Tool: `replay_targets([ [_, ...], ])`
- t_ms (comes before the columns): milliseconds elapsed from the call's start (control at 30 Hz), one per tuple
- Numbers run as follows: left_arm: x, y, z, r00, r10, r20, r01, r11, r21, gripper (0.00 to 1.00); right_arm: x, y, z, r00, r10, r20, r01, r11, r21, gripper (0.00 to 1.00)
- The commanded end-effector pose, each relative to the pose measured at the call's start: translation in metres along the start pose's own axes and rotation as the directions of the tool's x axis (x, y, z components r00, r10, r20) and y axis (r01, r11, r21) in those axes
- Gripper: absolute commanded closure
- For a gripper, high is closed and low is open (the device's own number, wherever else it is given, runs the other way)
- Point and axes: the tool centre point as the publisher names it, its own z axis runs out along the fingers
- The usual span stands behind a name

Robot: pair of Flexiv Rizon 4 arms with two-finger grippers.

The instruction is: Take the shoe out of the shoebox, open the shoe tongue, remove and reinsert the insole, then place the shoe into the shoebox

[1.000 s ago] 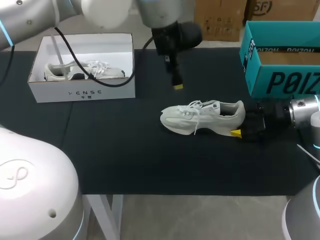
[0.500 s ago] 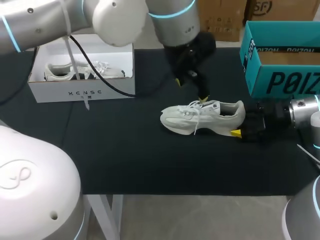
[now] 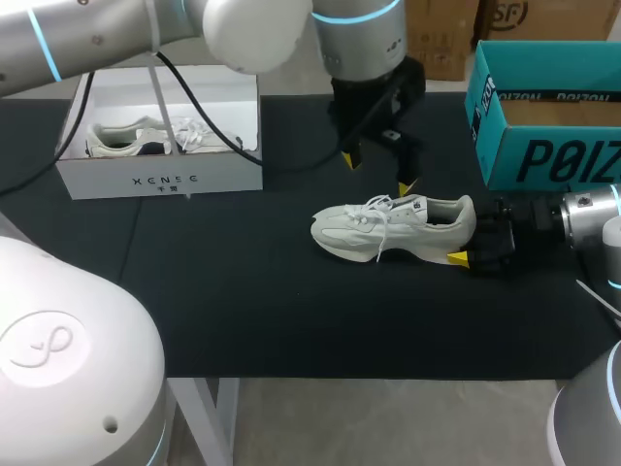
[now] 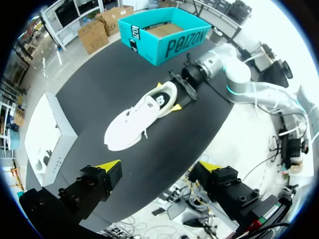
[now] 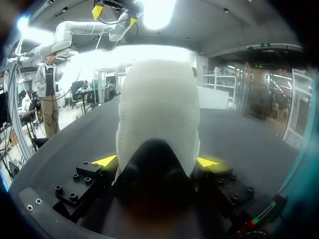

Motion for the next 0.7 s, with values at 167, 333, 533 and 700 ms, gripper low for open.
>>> replay_targets([
  [167,0.008,-0.014,0.025,0.998,-0.064,-0.027,0.064,0.998,-0.012,0.00,-0.002,-0.005,0.006,1.000,0.001,-0.001,-0.001,1.000,0.002,1.00],
  [333,0.001,-0.028,0.047,0.981,-0.189,0.047,0.189,0.982,-0.008,0.00,-0.002,-0.005,0.006,1.000,0.001,-0.001,-0.001,1.000,0.002,1.00],
  [533,0.000,-0.041,0.066,0.956,-0.238,0.174,0.245,0.969,-0.023,0.00,-0.002,-0.005,0.006,1.000,0.001,-0.001,-0.001,1.000,0.002,1.00],
  [700,-0.005,-0.049,0.080,0.938,-0.283,0.200,0.294,0.955,-0.027,0.00,-0.002,-0.005,0.006,1.000,0.001,-0.001,-0.001,1.000,0.002,1.00],
])
